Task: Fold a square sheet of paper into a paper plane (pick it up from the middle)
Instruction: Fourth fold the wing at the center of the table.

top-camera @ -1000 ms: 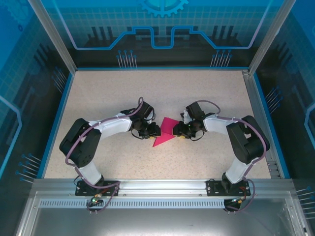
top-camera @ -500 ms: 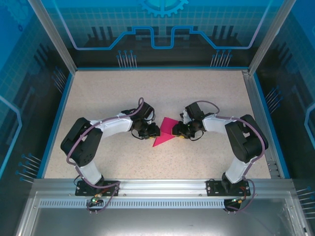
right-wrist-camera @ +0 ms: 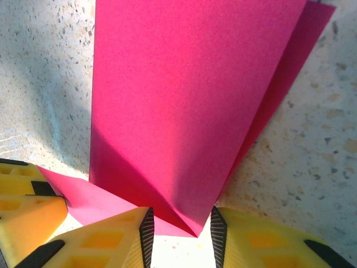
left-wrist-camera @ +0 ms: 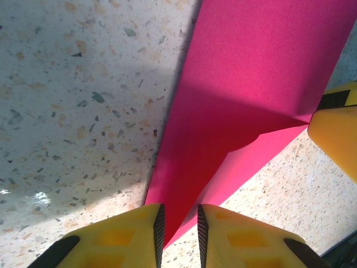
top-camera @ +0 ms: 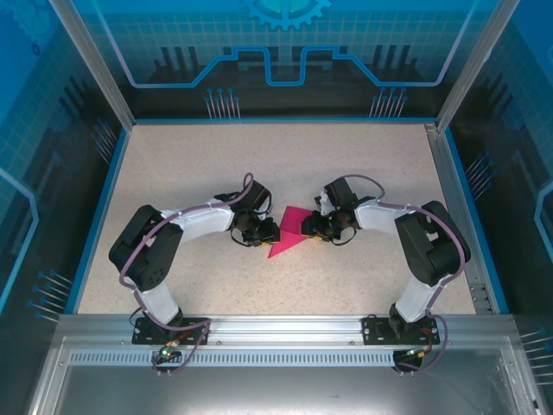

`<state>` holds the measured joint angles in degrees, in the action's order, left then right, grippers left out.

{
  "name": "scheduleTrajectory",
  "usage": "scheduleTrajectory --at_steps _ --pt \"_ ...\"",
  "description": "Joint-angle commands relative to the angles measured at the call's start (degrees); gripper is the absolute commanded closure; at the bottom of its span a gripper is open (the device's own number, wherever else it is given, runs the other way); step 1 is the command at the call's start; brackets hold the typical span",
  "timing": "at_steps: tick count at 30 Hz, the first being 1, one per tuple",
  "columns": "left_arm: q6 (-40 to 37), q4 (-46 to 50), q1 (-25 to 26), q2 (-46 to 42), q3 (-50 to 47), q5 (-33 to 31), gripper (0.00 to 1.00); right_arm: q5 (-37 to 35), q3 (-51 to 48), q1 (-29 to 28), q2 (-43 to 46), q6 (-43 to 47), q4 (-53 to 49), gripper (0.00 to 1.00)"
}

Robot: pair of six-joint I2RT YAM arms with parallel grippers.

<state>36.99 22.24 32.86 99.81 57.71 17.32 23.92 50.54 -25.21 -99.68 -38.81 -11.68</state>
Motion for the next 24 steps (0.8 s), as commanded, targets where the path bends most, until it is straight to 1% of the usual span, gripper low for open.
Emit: scheduleTrajectory --at_steps 1,6,11,21,24 --pt "-0.80 1.50 0.45 0.13 0.75 -0.97 0.75 -0.89 0.96 -0.69 -0.61 0.48 -1.40 0.65" --pt "-0.79 1.61 0.45 -0.16 0.48 -1.04 0.77 -1.29 1.01 -0.71 -0.39 0.66 -1.85 0.65" --pt "-1.04 1.87 0.45 0.01 0.82 -1.26 0.77 -1.54 1.05 -0.67 -0.17 0.59 -1.87 0.65" --pt "-1.18 1.51 0.44 0.43 0.65 -1.54 0.77 1.56 1.26 -0.72 0.95 -1.09 0.91 0.65" --pt "-1.17 1.38 0.48 0.91 0.57 -1.56 0.77 2.62 1.65 -0.80 0.89 -1.51 1.63 0.66"
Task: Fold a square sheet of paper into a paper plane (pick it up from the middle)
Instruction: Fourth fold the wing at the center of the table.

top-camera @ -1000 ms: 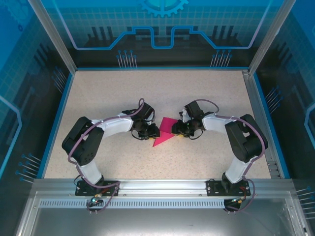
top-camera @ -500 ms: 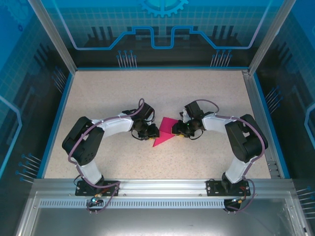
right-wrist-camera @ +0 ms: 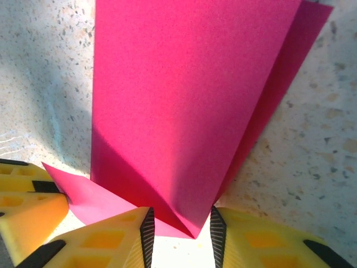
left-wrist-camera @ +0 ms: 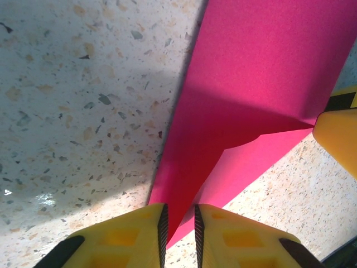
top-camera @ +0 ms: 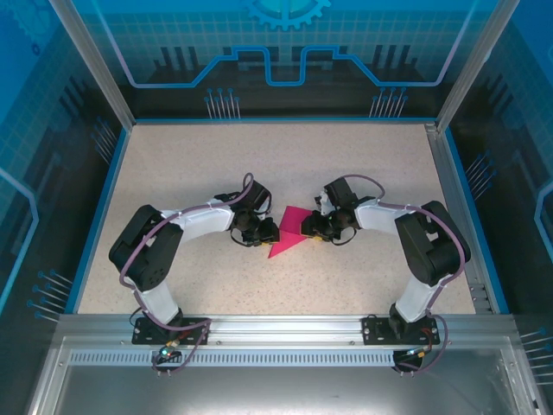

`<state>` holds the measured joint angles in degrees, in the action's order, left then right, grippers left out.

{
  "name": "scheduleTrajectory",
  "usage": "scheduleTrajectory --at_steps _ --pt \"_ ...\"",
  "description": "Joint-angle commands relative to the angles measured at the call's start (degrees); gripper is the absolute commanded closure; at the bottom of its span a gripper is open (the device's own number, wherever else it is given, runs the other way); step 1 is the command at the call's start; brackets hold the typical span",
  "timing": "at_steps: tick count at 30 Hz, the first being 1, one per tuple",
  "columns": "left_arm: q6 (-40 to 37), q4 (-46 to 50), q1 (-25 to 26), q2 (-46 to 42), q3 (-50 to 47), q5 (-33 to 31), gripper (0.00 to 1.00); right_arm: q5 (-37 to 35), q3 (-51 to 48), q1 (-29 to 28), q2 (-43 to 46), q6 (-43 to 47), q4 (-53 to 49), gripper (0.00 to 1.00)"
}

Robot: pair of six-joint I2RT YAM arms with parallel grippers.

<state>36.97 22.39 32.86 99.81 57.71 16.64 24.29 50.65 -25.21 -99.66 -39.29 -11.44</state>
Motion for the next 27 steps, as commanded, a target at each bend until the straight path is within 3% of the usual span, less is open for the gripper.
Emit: scheduleTrajectory --at_steps 1,7,13,27 --pt "-1.16 1.12 0.44 0.99 0.56 -0.82 0.77 2.29 1.63 -0.76 0.93 -1.18 1.56 0.67" --pt "-1.16 1.06 0.43 1.33 0.82 -0.82 0.79 2.15 1.44 -0.90 1.24 -1.51 1.96 0.72" --pt "-1.24 1.16 0.45 1.17 0.87 -0.75 0.79 -3.22 1.99 -1.09 1.86 -0.70 -3.28 0.66" --pt "-1.37 1.62 0.45 0.74 1.35 -0.65 0.79 -6.40 4.23 -2.96 1.79 -0.26 -5.45 0.64"
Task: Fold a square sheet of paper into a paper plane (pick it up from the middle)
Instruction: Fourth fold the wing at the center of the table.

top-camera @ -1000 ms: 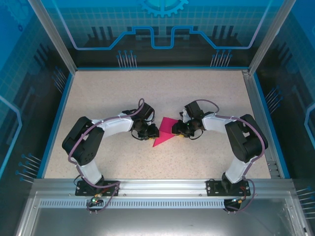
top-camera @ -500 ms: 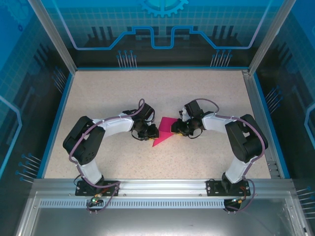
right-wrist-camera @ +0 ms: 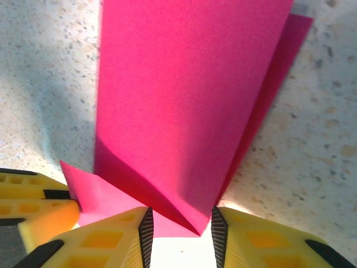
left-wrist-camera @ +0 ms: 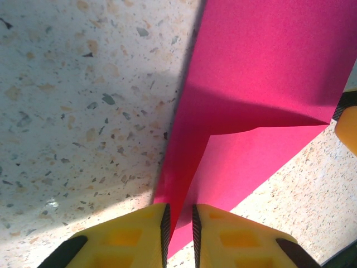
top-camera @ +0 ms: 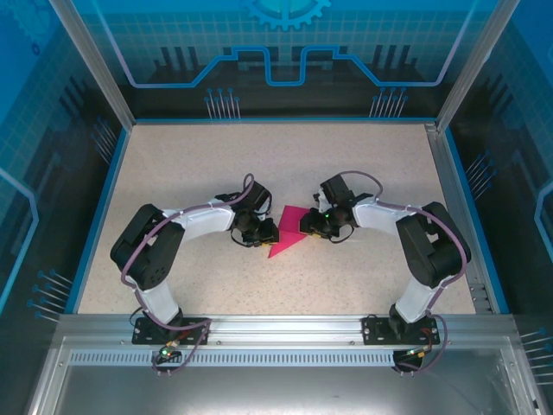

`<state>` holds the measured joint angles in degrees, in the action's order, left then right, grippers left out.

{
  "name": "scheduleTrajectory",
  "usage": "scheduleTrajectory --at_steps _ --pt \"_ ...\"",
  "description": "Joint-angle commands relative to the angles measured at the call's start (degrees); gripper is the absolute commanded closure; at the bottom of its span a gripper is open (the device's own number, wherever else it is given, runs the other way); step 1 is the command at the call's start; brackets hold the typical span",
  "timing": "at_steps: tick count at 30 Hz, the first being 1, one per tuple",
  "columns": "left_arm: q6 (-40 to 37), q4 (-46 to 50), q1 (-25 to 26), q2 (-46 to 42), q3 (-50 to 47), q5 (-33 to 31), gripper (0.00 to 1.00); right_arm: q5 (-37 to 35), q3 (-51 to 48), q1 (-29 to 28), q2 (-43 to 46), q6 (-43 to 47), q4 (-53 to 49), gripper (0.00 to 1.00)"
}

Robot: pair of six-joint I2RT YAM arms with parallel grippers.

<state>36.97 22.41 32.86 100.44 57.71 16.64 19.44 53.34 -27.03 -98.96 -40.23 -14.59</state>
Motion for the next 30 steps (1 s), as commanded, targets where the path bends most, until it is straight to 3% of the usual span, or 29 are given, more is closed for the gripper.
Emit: scheduleTrajectory --at_steps 1,10,17,30 --pt "-1.43 1.59 0.47 0.16 1.35 -0.60 0.79 -2.01 1.76 -1.31 1.16 0.83 -2.61 0.65" --pt "-1.37 1.56 0.45 0.19 1.34 -0.56 0.79 -0.24 2.36 -1.88 0.94 0.86 -1.67 0.71" --pt "-1.12 1.42 0.45 -0.80 1.08 -1.00 0.79 1.47 0.38 0.01 1.12 -3.39 1.22 0.68" --pt "-0.62 1.24 0.43 -0.92 0.75 -1.44 0.79 8.90 -5.08 1.82 1.30 -8.63 12.36 0.74"
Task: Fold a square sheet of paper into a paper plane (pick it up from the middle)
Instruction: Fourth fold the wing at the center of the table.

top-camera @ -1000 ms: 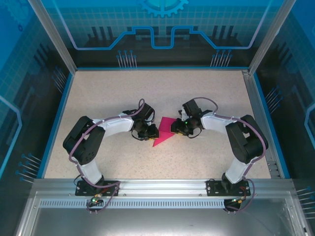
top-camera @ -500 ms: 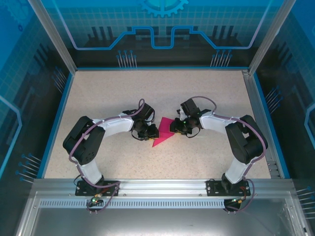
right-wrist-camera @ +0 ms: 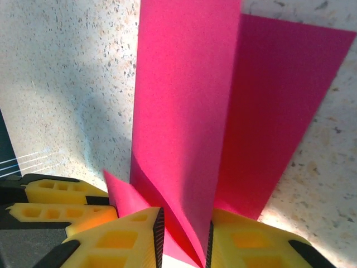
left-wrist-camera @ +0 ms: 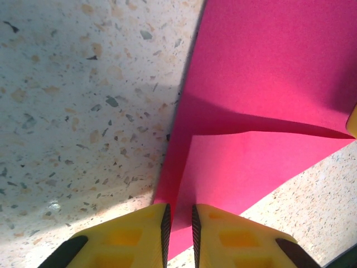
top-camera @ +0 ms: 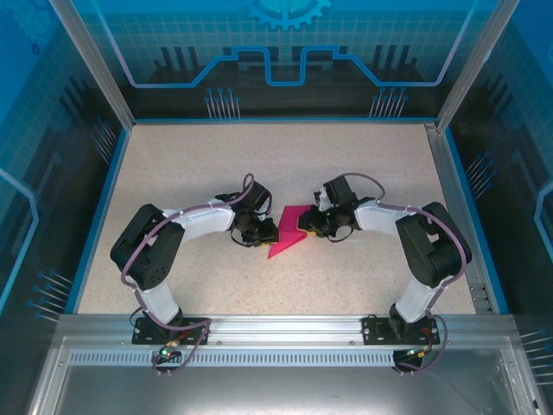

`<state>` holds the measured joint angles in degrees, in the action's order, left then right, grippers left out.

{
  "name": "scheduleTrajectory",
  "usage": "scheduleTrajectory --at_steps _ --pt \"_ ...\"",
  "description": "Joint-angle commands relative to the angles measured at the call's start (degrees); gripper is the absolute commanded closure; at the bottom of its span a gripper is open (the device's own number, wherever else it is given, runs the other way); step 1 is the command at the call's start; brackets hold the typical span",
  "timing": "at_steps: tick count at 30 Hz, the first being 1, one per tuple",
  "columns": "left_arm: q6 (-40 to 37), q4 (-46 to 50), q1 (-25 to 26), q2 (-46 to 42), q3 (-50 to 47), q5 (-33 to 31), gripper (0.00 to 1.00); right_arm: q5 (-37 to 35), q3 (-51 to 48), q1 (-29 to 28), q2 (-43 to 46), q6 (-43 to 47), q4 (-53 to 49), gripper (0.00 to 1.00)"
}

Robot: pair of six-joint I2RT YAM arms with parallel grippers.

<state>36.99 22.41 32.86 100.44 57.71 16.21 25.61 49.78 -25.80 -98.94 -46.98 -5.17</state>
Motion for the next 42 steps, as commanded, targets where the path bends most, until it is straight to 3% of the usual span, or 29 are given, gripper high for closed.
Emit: scheduleTrajectory --at_steps 1,6,11,17,28,42 --pt "-0.58 1.36 0.45 -1.02 0.79 -0.98 0.79 2.77 -1.74 0.59 1.20 -2.05 3.31 0.74" --pt "-0.55 1.24 0.45 -3.70 0.01 -2.41 0.77 3.13 -1.41 0.59 0.46 -2.02 3.33 0.79" --pt "-1.03 -0.02 0.81 -10.21 -3.27 -7.28 0.66 3.56 -1.02 0.66 0.78 -1.87 2.91 0.86" --pt "-5.39 0.34 8.22 -16.06 -4.57 -15.10 0.57 4.56 0.19 0.67 1.16 -1.69 1.83 0.85" --pt "-6.40 5.40 17.55 -5.72 2.40 -27.70 0.54 5.16 2.58 0.67 2.43 -1.86 0.17 0.83" --pt "-4.72 8.61 21.54 -1.86 4.15 -40.86 0.55 4.99 3.58 0.67 2.72 -1.73 -1.26 0.82"
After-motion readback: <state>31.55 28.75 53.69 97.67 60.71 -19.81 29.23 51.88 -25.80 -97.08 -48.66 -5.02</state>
